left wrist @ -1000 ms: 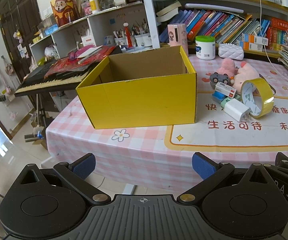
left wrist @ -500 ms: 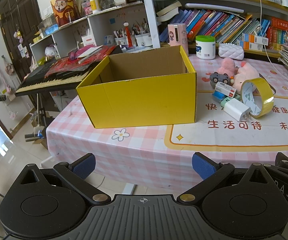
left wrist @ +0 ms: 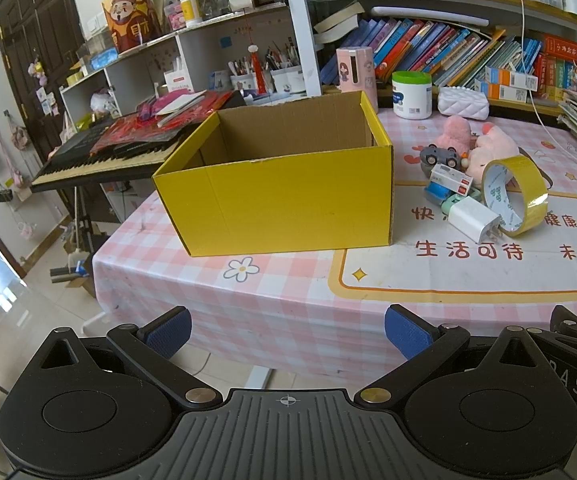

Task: Organize objects

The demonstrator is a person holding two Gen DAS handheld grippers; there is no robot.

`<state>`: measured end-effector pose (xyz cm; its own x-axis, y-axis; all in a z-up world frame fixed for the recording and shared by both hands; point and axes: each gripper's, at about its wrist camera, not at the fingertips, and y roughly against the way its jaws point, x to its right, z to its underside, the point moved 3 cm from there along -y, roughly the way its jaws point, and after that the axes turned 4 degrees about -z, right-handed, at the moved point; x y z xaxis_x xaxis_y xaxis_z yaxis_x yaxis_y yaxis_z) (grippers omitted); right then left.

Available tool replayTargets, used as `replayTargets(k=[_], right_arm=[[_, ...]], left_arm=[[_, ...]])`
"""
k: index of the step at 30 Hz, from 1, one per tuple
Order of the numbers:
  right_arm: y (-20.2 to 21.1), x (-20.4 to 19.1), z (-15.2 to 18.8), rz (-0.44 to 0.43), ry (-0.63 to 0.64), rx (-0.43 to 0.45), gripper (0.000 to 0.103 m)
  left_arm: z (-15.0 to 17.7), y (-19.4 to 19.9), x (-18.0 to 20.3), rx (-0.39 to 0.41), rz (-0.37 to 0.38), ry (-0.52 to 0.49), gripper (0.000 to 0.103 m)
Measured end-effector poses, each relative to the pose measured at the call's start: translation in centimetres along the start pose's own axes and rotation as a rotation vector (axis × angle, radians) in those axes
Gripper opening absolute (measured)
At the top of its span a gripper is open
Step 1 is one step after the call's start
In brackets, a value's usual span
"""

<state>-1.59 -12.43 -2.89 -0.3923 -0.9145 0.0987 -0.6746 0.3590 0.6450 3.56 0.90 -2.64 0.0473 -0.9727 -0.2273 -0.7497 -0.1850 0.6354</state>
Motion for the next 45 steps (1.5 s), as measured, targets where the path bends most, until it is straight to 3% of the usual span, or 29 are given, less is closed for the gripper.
replayTargets(k=[16, 26, 36, 45], right_arm=[[-1.7, 0.4, 0.0, -0.005, 0.005, -0.025, 0.103], [-4.1, 1.6, -1.4, -0.057, 0.033, -0.048, 0.103], [-7.5, 2.9, -4.6, -0.157, 0.098, -0.043, 0.103], [-11.7, 4.1, -8.3, -0.324, 0.200, 0.066, 0.101]], left_arm=[[-0.1, -0.7, 1.1, -0.031, -0.004, 0.000, 0.103], [-0.9, -1.5, 2.7, -0.057, -0.017, 0.018, 0.103], [-2.7, -2.9, 4.8, -0.095, -0.026, 0.081, 0.103], [-3.2, -4.6, 6.0, -0.158, 0.005, 0.192, 0.103]])
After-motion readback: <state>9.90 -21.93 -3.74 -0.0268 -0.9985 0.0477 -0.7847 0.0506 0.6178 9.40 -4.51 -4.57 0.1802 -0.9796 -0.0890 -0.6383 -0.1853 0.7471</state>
